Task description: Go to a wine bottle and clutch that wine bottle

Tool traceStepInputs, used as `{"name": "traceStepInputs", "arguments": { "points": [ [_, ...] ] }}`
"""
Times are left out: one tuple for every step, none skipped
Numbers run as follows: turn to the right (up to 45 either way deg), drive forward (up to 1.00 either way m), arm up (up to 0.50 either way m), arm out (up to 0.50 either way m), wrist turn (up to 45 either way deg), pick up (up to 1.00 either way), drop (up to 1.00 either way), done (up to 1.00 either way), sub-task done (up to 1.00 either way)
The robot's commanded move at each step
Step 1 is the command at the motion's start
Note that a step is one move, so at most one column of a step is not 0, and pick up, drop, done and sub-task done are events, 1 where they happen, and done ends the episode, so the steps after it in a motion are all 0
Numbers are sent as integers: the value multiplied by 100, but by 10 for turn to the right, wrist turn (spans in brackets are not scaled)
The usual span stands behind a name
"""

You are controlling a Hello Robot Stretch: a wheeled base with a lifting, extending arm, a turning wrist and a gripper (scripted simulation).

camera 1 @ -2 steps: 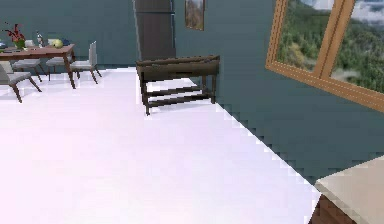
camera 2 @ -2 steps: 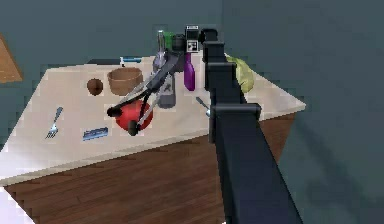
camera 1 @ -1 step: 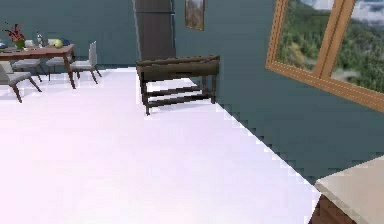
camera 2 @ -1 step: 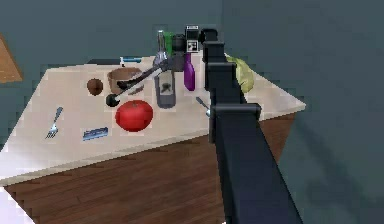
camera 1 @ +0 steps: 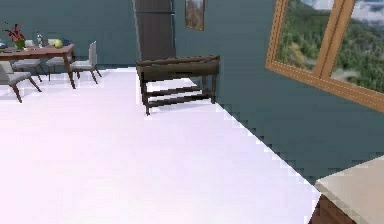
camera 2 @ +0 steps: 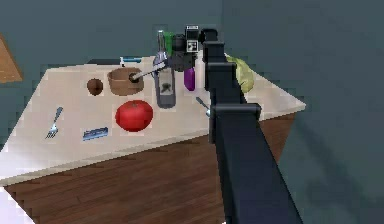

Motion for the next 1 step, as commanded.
{"name": "traceStepInputs", "arguments": {
  "points": [
    [0,0,0,0,180,0,0,0,0]
  ]
}}
